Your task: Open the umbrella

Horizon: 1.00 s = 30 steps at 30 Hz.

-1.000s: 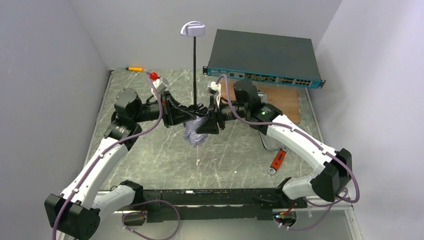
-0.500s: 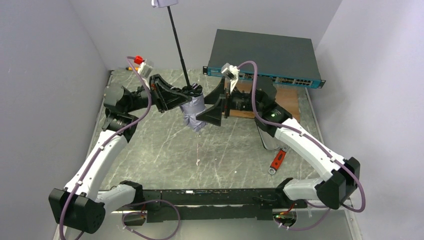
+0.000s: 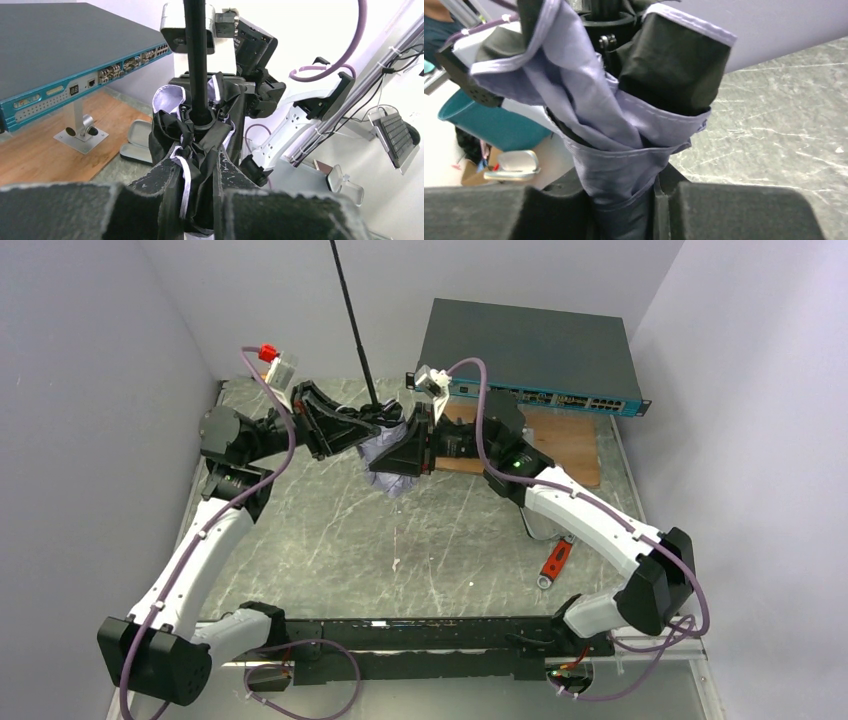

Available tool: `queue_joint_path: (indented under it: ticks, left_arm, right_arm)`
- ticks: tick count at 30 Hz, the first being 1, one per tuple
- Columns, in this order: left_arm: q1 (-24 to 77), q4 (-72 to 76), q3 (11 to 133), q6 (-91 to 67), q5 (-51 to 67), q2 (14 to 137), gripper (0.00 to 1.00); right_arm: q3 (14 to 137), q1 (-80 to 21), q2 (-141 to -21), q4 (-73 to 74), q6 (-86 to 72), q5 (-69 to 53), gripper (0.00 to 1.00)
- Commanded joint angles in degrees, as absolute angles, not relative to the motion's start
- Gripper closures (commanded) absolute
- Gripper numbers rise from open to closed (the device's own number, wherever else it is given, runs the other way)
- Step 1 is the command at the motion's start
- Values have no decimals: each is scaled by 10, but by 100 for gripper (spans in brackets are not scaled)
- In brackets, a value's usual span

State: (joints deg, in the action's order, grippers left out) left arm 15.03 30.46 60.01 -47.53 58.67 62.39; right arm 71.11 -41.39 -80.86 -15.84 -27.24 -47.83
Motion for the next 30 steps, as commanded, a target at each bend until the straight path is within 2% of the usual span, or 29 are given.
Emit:
queue_joint_path:
  ticks: [1, 2, 5, 6, 10, 14, 18, 23, 27, 30]
  left_arm:
    - [140, 270, 632, -443, 577, 599, 60]
    - [126, 231, 640, -420, 576, 596, 41]
    - [65, 102, 670, -326, 604, 594, 3]
    - [48, 45, 683, -274, 612, 592, 1]
    - [-30, -154, 713, -64, 646, 573, 0]
    - [-41, -363, 780, 174, 618, 579, 0]
    - [-42, -513, 819, 392, 578, 591, 0]
    - [-39, -740, 874, 696, 511, 622, 2]
    - [-9, -802, 895, 788, 460, 643, 3]
    - [97, -769, 870, 773, 364, 647, 6]
  right_arm:
    - [729, -410, -781, -104, -194, -466, 100]
    - [718, -403, -768, -75, -168, -460, 100]
    - [681, -371, -727, 21, -76, -438, 100]
    - [672, -359, -713, 59, -34, -427, 100]
    - [656, -323, -666, 228, 159, -377, 100]
    - [626, -318, -608, 420, 318, -341, 100]
    - [581, -318, -565, 507, 397, -253, 100]
    - [590, -318, -565, 575, 430, -151, 100]
    - [604, -329, -568, 613, 451, -102, 100]
    - [632, -342, -597, 651, 461, -87, 100]
